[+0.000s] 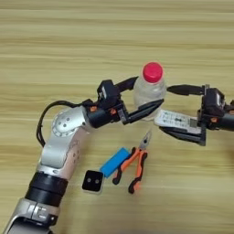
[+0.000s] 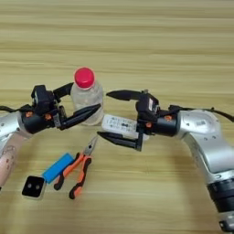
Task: Move the objects on the table
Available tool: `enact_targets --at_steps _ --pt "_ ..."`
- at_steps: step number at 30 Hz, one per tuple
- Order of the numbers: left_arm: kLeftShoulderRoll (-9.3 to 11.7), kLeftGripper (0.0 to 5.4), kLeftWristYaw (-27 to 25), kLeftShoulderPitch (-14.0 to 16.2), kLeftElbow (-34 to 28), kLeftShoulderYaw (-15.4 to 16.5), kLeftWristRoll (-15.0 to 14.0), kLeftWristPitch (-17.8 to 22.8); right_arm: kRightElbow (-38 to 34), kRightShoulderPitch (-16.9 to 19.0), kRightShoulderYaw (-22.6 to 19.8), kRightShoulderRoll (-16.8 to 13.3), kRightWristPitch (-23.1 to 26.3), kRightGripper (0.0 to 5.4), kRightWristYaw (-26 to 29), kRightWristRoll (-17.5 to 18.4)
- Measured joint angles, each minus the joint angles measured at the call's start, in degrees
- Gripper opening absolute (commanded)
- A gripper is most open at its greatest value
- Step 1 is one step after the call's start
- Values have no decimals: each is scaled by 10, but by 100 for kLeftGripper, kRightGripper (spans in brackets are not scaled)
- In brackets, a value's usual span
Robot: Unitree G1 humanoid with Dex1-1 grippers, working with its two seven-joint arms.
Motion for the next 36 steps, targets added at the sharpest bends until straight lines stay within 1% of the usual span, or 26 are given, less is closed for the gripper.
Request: enact_targets --at_steps 4,6,12,13,15,17,20,26,31,36 --pt "0 313 0 4 -9 -7 0 2 3 -11 12 14 9 540 -16 -19" --pt "0 313 0 8 -17 -12 0 5 5 -17 13 23 11 540 -24 -24" --pt "0 313 0 15 -20 -18 0 6 5 -17 24 37 19 540 -36 -33" --pt "0 313 0 16 -20 -18 0 6 5 -19 25 40 20 518 -40 -34" --pt "0 313 1 16 -20 -18 0 6 5 -24 26 45 20 507 -43 -36" --pt "0 313 1 16 -20 -19 0 6 3 -28 26 47 21 477 -44 -36" --pt "-1 313 2 16 -20 -19 0 6 -3 -28 27 52 21 449 -46 -36" --pt "-2 313 6 16 -20 -21 0 6 -7 -28 27 56 22 374 -46 -36" --pt "-2 313 7 16 -19 -23 0 5 -7 -28 26 55 22 338 -46 -36" --pt "-2 313 8 16 -18 -23 0 4 -7 -28 26 55 22 328 -46 -36"
